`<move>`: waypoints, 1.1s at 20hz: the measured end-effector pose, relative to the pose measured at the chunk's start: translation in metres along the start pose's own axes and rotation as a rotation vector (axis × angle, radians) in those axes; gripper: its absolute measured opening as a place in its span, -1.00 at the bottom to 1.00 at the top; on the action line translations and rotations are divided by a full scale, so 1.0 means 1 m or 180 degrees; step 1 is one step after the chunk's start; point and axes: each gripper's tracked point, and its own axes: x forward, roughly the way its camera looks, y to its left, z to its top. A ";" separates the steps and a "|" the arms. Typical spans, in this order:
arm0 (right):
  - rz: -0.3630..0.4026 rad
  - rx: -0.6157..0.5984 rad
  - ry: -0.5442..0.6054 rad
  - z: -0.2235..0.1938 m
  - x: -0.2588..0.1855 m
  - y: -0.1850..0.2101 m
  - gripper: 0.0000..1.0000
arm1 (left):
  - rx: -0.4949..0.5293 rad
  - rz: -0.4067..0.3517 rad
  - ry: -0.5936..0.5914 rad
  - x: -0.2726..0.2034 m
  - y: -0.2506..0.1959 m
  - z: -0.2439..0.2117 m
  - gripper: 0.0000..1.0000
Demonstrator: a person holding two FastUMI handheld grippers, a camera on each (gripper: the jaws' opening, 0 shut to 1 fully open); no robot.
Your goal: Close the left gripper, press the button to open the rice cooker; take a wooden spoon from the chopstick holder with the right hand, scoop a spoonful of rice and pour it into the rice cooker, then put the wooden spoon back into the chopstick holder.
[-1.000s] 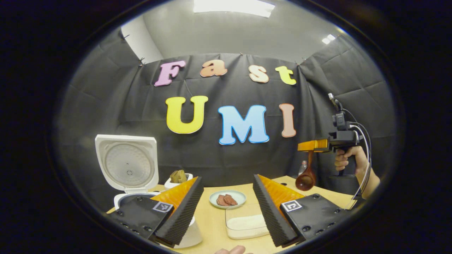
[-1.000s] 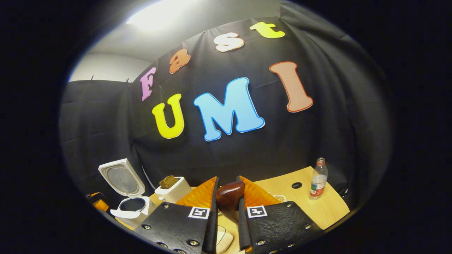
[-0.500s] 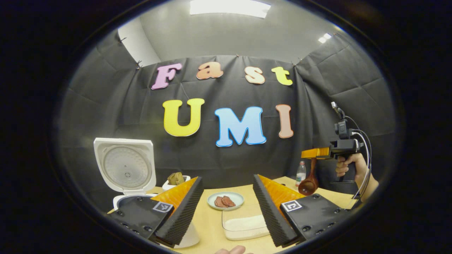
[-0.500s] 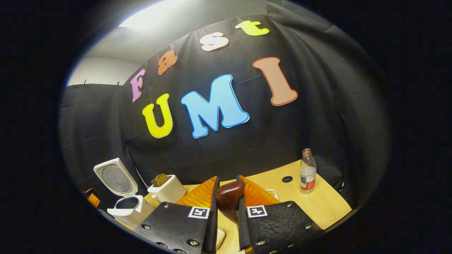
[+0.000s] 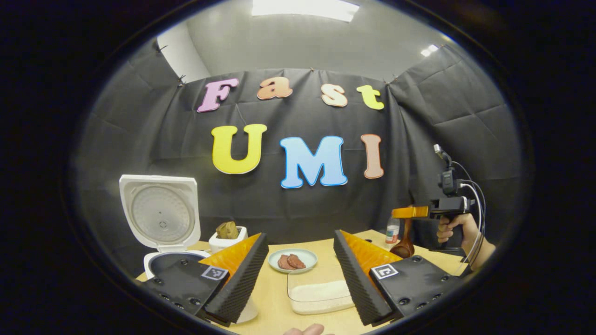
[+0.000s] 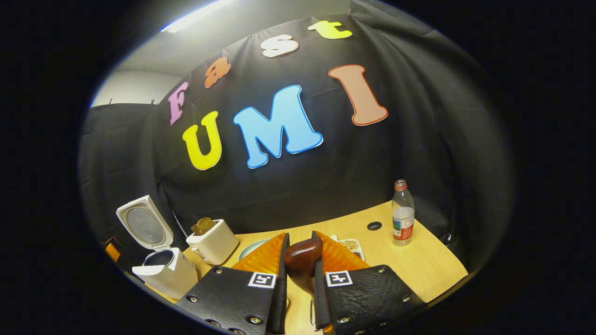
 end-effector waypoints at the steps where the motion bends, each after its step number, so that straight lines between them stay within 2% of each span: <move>1: -0.0027 0.0014 0.0000 -0.004 0.002 -0.002 -0.51 | -0.0023 -0.0031 0.0001 0.001 -0.003 0.001 0.96; 4: -0.0131 -0.0010 0.0066 -0.023 0.008 -0.011 -0.51 | -0.0021 -0.0044 -0.0038 0.001 -0.004 0.006 0.97; 7: -0.0131 0.0035 0.0144 -0.036 0.016 -0.012 -0.51 | -0.0028 -0.0042 -0.0048 0.002 -0.005 0.008 0.96; 15: -0.0085 -0.0238 0.0301 -0.065 0.026 -0.007 -0.50 | -0.0152 -0.0032 -0.0007 0.005 -0.001 0.002 0.96; 17: -0.0064 -0.0363 0.0291 -0.069 0.030 -0.008 -0.39 | -0.0118 -0.0026 -0.0008 0.003 0.000 0.004 0.96; 19: -0.0143 -0.0506 0.0272 -0.065 0.030 -0.017 -0.18 | -0.0074 -0.0014 -0.0028 0.001 0.001 0.005 0.96; 22: -0.0185 -0.0590 0.0252 -0.061 0.024 -0.020 -0.18 | -0.0094 -0.0039 -0.0043 -0.001 -0.002 0.007 0.96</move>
